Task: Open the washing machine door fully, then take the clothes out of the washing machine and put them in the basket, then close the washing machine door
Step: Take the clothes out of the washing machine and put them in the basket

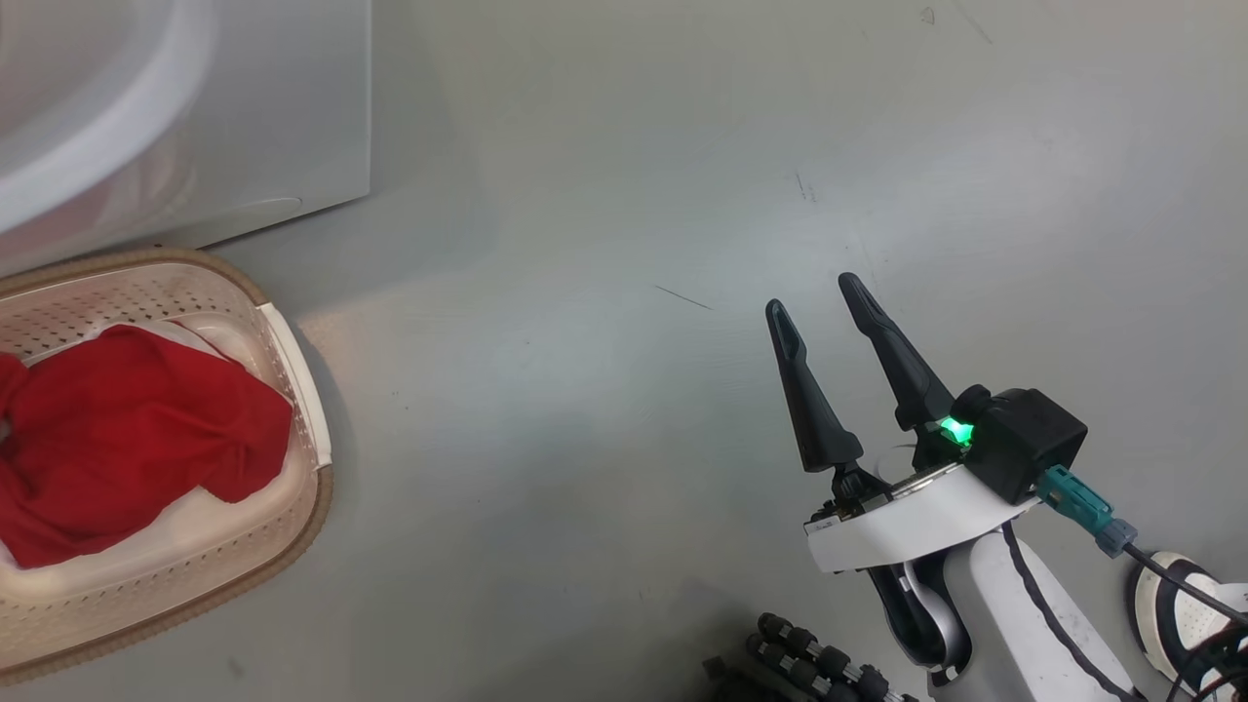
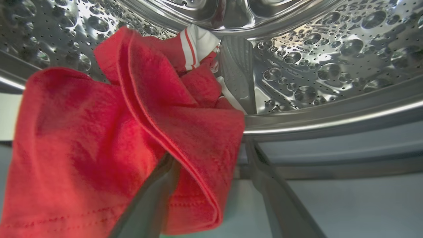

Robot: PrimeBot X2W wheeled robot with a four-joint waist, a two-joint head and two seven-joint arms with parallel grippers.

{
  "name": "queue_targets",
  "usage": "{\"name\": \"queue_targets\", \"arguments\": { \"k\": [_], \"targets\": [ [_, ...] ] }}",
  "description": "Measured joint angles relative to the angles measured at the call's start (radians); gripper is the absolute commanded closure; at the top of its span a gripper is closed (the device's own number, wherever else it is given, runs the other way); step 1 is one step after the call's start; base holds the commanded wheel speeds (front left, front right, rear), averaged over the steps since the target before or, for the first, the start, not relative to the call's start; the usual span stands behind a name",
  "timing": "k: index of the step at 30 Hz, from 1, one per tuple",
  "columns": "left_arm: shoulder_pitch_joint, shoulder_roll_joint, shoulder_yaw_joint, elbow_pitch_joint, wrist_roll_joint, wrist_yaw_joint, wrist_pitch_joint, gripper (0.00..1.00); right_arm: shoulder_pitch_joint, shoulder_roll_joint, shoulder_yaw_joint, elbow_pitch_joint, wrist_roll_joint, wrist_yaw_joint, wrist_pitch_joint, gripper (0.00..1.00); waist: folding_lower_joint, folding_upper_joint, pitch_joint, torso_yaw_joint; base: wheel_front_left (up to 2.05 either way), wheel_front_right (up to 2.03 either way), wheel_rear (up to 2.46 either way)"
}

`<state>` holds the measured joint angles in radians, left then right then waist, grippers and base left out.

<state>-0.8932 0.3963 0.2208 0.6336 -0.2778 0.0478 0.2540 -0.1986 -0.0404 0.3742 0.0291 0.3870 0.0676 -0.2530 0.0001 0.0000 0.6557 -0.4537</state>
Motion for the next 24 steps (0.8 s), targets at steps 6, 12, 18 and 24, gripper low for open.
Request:
{"name": "queue_targets", "arguments": {
  "k": [6, 12, 18, 24],
  "targets": [
    [-0.02, 0.007, -0.005, 0.018, 0.007, 0.0, -0.001, 0.0, 0.0, 0.0, 0.006, -0.001, 0.006, -0.001, 0.0, 0.0, 0.0, 0.0, 0.01, -0.006, 0.0, 0.0, 0.0],
    [-0.041, 0.008, -0.022, 0.033, 0.007, -0.002, -0.019, 1.0, -0.009, 0.0, 0.008, -0.001, 0.009, -0.009, 0.0, 0.0, 0.0, 0.0, 0.017, -0.008, 0.0, 0.0, 0.0],
    [-0.046, -0.007, -0.03, 0.063, 0.007, -0.013, -0.059, 1.0, -0.02, 0.0, 0.003, 0.0, 0.009, -0.018, 0.0, 0.0, 0.0, 0.0, 0.012, 0.001, 0.0, 0.0, 0.0],
    [-0.043, -0.019, -0.033, 0.095, 0.007, -0.035, -0.119, 1.0, -0.03, 0.0, -0.001, 0.004, 0.008, -0.018, 0.0, 0.0, 0.0, 0.0, -0.013, 0.017, 0.0, 0.0, 0.0]
  ]
}}
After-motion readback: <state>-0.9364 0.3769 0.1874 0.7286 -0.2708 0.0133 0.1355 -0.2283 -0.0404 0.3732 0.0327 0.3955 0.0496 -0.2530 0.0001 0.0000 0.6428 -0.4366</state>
